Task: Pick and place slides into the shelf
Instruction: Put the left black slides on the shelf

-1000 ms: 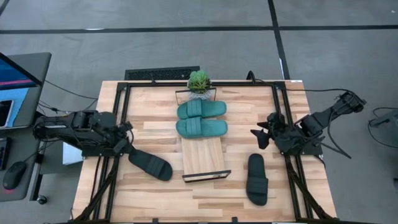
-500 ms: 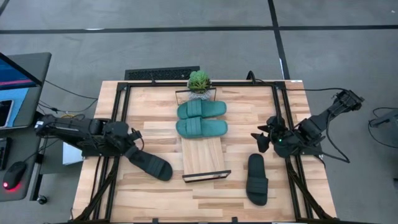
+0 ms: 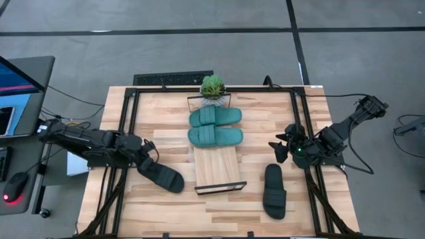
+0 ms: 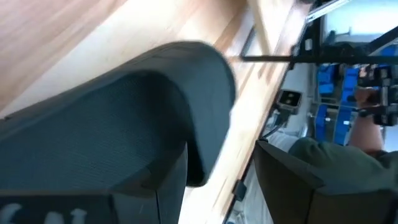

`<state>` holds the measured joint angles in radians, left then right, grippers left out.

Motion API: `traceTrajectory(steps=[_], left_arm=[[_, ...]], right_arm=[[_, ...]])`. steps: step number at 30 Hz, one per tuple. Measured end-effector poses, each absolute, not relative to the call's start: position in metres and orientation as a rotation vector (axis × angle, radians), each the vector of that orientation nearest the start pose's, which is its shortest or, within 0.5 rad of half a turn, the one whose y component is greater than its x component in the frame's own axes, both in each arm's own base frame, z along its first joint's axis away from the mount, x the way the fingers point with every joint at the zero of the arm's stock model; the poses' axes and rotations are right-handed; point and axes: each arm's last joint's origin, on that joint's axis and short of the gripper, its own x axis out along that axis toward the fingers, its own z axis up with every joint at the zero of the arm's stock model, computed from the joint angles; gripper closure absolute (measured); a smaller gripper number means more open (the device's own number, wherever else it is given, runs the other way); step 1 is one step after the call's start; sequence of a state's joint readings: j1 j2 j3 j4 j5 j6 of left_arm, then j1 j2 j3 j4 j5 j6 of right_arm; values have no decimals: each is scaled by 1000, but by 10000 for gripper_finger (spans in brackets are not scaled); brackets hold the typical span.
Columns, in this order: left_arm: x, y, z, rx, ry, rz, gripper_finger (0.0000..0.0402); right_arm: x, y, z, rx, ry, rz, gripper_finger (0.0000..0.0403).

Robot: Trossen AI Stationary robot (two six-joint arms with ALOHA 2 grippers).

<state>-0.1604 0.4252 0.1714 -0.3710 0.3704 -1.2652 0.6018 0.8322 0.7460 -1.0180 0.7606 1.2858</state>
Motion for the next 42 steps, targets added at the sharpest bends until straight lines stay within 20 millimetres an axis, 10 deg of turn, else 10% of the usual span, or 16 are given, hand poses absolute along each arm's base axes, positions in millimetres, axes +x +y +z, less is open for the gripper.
traceTrajectory(steps=[32, 42], left_arm=[[140, -35, 136, -1192, 921, -53, 231], [152, -48, 132, -1274, 934, -76, 386]], right_arm=[[120, 58, 258, 509, 597, -620, 147], [119, 58, 258, 504, 604, -621, 147]])
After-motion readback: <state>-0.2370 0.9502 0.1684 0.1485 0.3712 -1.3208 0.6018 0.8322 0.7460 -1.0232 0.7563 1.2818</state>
